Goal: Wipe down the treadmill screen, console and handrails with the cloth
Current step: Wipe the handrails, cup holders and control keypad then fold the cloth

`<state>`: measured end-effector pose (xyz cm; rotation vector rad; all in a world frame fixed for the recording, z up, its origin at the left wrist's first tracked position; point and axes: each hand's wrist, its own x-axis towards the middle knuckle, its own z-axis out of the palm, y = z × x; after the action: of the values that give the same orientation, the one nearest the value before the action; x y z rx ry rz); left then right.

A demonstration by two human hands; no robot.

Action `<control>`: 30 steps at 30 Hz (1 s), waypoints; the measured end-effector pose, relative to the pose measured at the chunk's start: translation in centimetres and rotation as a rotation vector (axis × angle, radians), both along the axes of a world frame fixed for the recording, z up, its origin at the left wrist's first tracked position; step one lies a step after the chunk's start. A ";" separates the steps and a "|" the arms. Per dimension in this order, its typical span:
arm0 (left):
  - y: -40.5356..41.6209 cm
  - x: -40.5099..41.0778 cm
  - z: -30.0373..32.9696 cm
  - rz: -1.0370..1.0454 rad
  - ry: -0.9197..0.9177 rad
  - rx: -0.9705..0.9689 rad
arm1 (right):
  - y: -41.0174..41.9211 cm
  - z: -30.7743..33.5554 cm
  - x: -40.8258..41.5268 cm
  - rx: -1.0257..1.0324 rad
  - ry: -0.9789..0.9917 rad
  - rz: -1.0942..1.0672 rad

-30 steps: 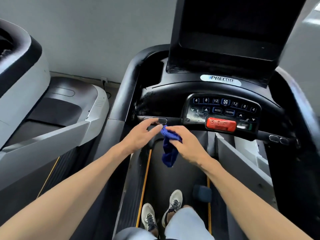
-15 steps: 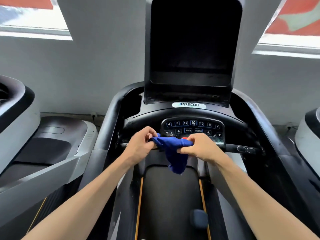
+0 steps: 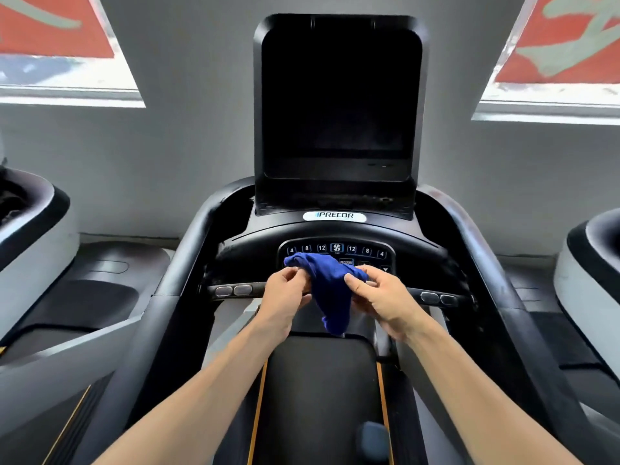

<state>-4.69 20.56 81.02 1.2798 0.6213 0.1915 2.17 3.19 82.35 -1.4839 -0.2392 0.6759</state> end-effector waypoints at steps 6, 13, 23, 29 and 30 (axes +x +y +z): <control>-3.8 0.3 0.2 0.015 -0.029 -0.155 | -1.9 0.3 0.4 0.002 0.078 0.036; -4.9 -0.6 -0.7 0.067 0.001 0.114 | -1.5 -0.3 0.7 0.008 0.109 -0.119; -3.1 0.2 1.3 0.136 0.091 0.334 | -0.5 1.1 1.0 0.020 0.170 -0.280; -2.1 1.5 2.7 0.212 0.058 0.364 | 0.6 2.8 0.8 0.103 0.197 -0.425; -1.9 1.5 2.9 0.232 0.056 0.369 | 0.7 3.1 0.7 0.113 0.190 -0.430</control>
<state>-3.15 18.69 83.96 1.5698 0.8089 0.4805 2.92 3.93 85.49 -1.2963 0.1831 0.4415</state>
